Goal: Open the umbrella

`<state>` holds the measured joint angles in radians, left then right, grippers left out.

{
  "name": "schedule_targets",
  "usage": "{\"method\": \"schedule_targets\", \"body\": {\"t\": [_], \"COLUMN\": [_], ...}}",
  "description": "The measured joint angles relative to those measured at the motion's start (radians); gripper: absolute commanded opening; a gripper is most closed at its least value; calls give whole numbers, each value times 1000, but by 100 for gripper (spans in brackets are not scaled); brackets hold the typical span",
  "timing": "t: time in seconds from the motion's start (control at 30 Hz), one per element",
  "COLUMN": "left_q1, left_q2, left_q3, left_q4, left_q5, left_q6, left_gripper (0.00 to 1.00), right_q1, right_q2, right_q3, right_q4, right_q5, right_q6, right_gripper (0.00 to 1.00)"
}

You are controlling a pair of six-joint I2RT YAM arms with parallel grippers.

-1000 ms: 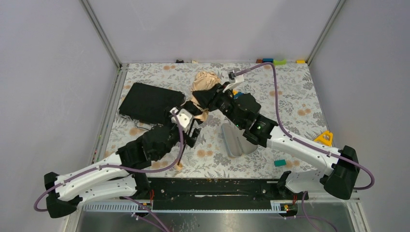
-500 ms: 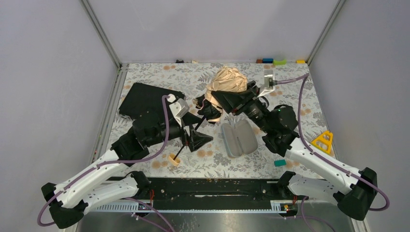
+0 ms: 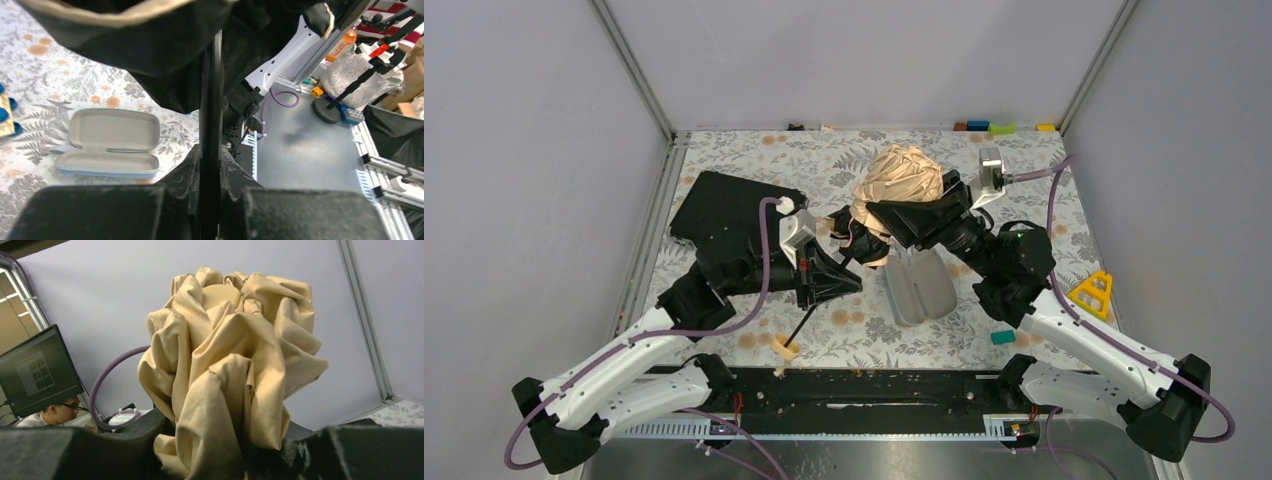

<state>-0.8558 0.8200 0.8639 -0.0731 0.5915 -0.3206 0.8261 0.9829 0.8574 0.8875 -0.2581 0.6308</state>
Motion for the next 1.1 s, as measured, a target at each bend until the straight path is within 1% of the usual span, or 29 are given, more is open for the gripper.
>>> {"method": "schedule_targets", "body": {"t": [0.03,0.07,0.13,0.17,0.2,0.23,0.3,0.4,0.47,0.57,0.63,0.7,0.8,0.83,0.87,0.9,1.1], "left_q1": [1,1,1,1,1,-1,-2,-2,-2,-2,1,1,1,1,1,1,0], "left_q2": [1,1,2,0,-3,-11,-41,-95,-112,-109,-101,-91,-81,-79,-77,-77,-76], "left_q3": [-2,-2,-2,-3,-5,-12,-33,-68,-72,-73,-73,-73,-73,-73,-73,-73,-73], "left_q4": [1,0,-8,-14,-17,-23,-38,-67,-89,-118,-131,-148,-175,-178,-179,-180,-180], "left_q5": [11,19,16,7,-8,-42,-118,-257,-340,-446,-496,-544,-595,-605,-614,-622,-645], "left_q6": [8,19,27,31,34,37,47,62,66,68,69,70,71,71,72,74,83], "left_gripper": [0,0,0,0,0,0,0,0,0,0,0,0,0,0,0,0,0], "right_q1": [0,0,0,0,0,0,0,0,0,10,36,94,175,191,203,211,227], "right_q2": [0,0,-1,-3,-6,-13,-32,-81,-102,-113,-112,-105,-85,-76,-64,-46,74], "right_q3": [0,0,2,2,2,2,-6,-45,-60,-65,-63,-55,-31,-20,-5,18,153], "right_q4": [-3,-9,-24,-37,-51,-79,-134,-237,-295,-360,-392,-430,-454,-460,-466,-473,-544], "right_q5": [-2,-2,-2,3,13,29,69,199,282,397,449,514,579,594,609,622,664], "right_q6": [0,5,3,2,-1,-9,-30,-56,-66,-82,-100,-133,-183,-194,-204,-216,-269], "right_gripper": [7,21,53,66,75,81,86,86,84,79,78,76,72,68,60,55,47]}}
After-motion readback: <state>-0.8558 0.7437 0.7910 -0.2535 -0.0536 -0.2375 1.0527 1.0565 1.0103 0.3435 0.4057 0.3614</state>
